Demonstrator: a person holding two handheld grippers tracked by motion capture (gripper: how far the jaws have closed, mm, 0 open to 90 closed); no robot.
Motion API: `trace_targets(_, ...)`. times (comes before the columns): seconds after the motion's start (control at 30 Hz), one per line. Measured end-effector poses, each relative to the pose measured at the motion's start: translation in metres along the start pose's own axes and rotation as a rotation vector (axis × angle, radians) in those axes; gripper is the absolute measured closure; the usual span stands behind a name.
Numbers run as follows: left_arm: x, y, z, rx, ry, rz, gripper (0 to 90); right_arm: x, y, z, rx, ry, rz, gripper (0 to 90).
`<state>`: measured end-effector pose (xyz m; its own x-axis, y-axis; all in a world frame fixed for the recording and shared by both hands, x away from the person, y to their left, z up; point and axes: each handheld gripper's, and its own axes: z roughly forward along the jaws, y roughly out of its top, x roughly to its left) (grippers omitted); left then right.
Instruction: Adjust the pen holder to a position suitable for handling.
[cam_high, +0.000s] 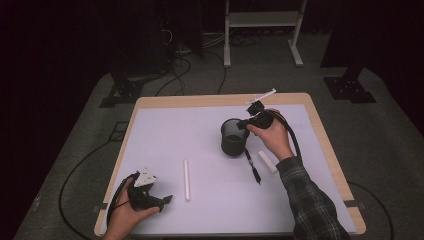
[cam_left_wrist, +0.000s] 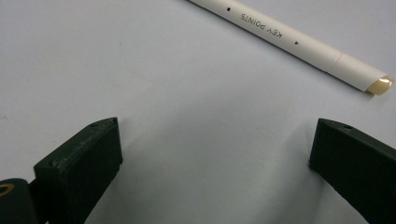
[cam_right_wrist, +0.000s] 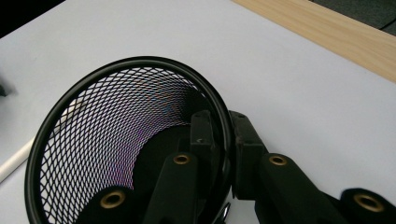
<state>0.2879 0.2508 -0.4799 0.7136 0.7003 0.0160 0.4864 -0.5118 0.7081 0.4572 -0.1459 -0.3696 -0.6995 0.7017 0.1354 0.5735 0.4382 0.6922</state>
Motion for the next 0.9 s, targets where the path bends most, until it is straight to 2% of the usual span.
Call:
trace_targets(0.5, 0.0, 0.0, 0.0, 0.001, 0.001, 0.003, 1.6, 0.017, -0.017, -0.01, 0.001, 0.028, -0.041, 80.9)
trace_targets(0.53, 0.0, 0.0, 0.0, 0.001, 0.001, 0.004, 1.6, 0.02, -0.019, -0.012, -0.003, 0.041, -0.044, 80.9)
trace_targets(0.9, 0.0, 0.0, 0.0, -0.002, 0.001, 0.0, 1.6, 0.038, -0.032, -0.02, -0.007, 0.067, -0.084, 80.9)
